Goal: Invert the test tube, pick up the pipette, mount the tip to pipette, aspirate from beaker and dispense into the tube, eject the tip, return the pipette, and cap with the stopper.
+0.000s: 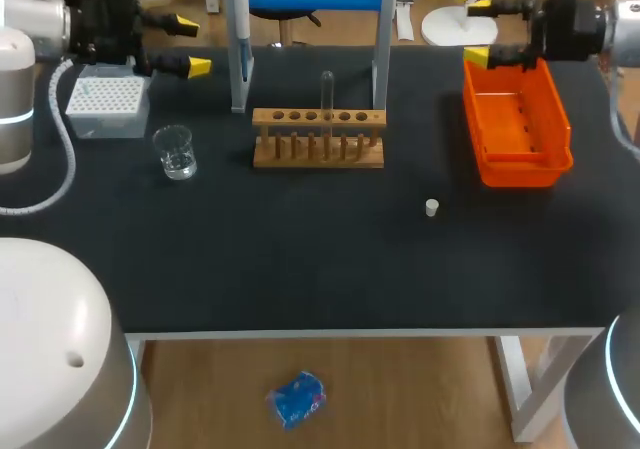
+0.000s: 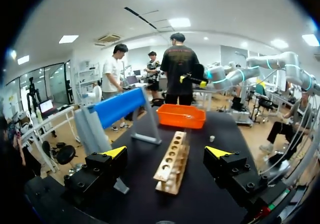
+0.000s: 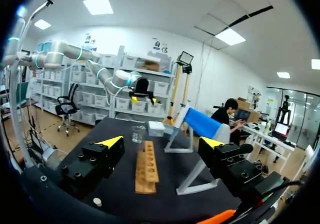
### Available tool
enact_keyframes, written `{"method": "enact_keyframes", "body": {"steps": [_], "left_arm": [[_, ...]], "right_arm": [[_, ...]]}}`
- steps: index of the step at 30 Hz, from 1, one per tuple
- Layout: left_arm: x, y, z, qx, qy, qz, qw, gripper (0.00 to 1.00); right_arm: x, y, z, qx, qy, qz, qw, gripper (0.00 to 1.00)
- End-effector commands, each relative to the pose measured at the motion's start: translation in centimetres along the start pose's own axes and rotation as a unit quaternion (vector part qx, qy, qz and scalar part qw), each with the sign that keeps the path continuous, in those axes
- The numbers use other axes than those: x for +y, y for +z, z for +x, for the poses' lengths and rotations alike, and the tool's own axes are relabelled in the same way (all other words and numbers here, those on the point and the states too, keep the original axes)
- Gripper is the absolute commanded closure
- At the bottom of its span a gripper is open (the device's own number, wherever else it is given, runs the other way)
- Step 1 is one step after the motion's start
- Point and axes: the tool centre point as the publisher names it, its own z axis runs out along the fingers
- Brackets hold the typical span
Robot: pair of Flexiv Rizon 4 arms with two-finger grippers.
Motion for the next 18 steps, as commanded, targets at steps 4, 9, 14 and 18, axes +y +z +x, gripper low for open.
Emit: {"method": "enact_keyframes", "body": {"steps": [4, 9, 14, 18], "left_arm": [[1.7, 2.2, 2.0, 0.020, 0.002, 0.013, 1.000, 0.00], [2.5, 2.9, 2.4, 0.026, 0.007, 0.013, 1.000, 0.00], [2.9, 3.2, 2.5, 0.017, 0.020, 0.005, 1.000, 0.00], [2.9, 3.2, 2.5, 0.017, 0.020, 0.005, 1.000, 0.00]], "right_arm": [[-1.7, 2.3, 2.8, 0.035, 0.017, -0.036, 0.999, 0.00], [-2.4, 4.2, 4.4, 0.068, 0.034, -0.045, 0.996, 0.00], [-3.1, 7.6, 6.8, 0.113, 0.062, -0.046, 0.991, 0.00], [-3.1, 7.6, 6.8, 0.113, 0.062, -0.046, 0.991, 0.00]]}}
